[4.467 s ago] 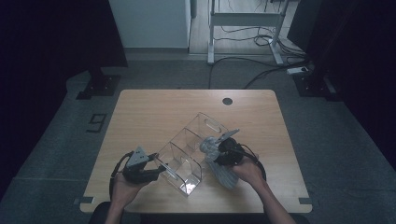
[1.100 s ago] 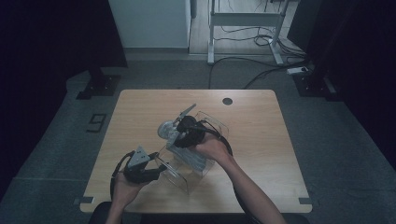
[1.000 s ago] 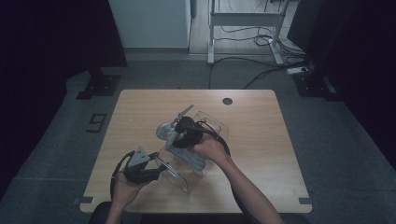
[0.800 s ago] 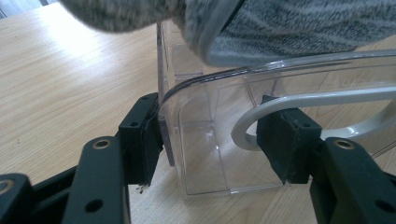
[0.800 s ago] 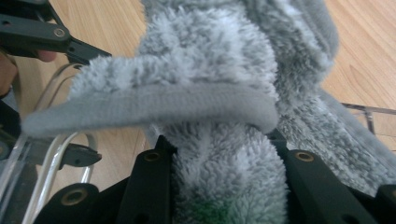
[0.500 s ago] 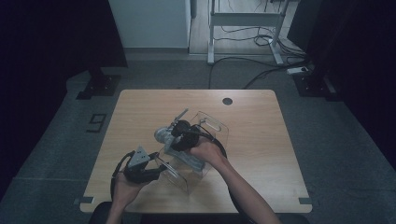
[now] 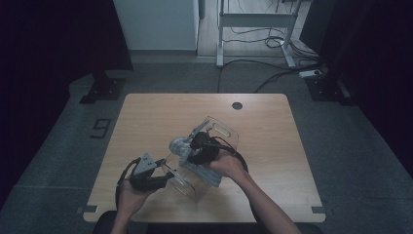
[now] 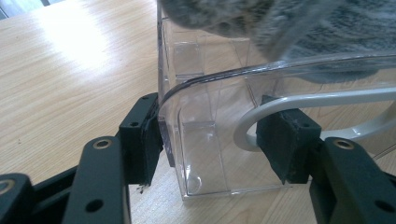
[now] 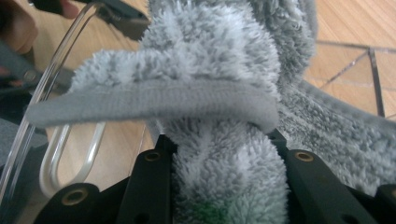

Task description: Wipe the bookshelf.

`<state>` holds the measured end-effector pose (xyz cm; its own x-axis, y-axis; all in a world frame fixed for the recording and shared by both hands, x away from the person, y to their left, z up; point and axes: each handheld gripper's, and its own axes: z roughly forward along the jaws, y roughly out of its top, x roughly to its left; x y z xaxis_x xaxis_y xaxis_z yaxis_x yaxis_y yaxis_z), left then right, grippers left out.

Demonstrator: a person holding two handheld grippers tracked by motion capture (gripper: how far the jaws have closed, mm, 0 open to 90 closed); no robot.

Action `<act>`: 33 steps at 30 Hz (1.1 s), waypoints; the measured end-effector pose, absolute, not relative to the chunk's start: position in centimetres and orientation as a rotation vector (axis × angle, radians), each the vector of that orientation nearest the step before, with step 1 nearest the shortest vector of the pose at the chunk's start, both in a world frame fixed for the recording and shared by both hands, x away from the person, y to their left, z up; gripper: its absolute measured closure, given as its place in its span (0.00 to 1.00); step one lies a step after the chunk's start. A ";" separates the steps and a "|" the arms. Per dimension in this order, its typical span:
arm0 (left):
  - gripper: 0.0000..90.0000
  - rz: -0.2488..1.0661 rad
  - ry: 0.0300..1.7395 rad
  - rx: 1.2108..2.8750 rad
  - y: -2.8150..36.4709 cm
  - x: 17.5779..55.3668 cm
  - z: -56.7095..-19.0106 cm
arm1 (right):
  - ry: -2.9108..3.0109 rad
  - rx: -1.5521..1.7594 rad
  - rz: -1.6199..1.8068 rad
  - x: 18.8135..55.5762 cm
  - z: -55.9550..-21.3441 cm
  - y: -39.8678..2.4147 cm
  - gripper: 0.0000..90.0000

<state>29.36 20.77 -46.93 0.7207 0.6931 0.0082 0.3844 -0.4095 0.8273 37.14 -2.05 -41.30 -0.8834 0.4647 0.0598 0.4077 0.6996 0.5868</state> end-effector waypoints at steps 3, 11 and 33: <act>0.46 0.444 0.819 2.044 20.8 29.3 -46.9 | 2.811 0.716 0.959 36.8 -41.4 -2.9 0.72; 0.46 0.445 0.818 2.047 20.8 29.3 -46.9 | 2.816 0.736 0.990 35.7 -41.8 -4.6 0.72; 0.46 0.447 0.824 2.044 20.7 29.4 -46.9 | 2.794 0.758 0.987 32.9 -44.0 -7.8 0.72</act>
<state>29.40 20.69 -46.92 0.7174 0.6966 0.0083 0.3871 -0.4085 0.8266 32.90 -7.76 -44.01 -0.8738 0.4789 0.0841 0.4254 0.6692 0.6093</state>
